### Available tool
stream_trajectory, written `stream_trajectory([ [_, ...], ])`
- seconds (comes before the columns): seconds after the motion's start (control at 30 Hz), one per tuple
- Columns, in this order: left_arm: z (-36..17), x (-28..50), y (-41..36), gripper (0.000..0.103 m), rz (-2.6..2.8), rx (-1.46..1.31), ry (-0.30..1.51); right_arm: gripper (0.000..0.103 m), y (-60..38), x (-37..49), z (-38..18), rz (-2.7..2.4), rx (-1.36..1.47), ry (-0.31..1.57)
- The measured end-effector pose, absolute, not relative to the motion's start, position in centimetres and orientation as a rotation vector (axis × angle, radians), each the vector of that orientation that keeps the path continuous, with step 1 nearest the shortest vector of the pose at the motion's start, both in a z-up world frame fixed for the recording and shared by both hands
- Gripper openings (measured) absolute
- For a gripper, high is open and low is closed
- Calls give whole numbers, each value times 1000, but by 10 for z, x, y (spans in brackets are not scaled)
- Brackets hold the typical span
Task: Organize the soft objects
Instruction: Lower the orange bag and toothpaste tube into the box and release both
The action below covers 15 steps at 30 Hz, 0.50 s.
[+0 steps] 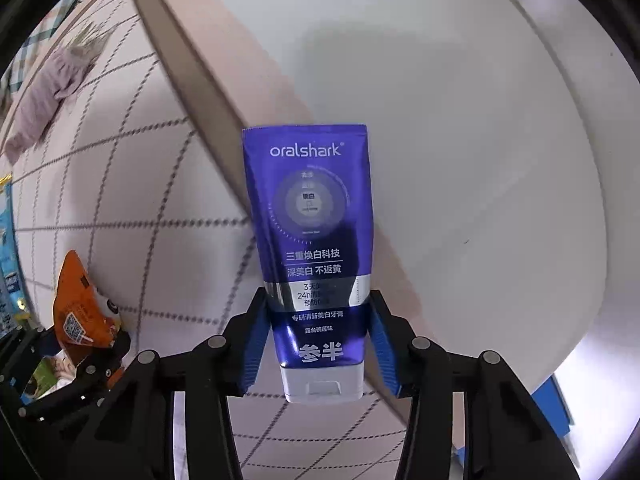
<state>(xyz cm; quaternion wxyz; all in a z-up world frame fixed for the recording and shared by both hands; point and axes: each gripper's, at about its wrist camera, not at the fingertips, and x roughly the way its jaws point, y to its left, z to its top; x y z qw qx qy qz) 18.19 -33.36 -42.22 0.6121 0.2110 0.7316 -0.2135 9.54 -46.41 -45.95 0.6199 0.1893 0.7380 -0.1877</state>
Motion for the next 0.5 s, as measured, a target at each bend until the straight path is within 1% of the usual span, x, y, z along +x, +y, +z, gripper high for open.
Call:
stream_trajectory([
  [0.1,-403,182,-322,44,-483,424,1675,49,-450,89,-448,-392,444,1679],
  [0.2,-377,191,-307,44,-480,339,1662,49,-434,85,-425,-328,468,1639],
  [0.33,-328,200,-271,43,-462,221,1599,49,-396,85,-383,-209,502,1584],
  [0.4,-303,200,-232,43,-444,158,1562,49,-377,91,-360,-154,504,1557],
  [0.5,-264,202,-173,43,-399,64,1506,49,-329,108,-311,-45,484,1507],
])
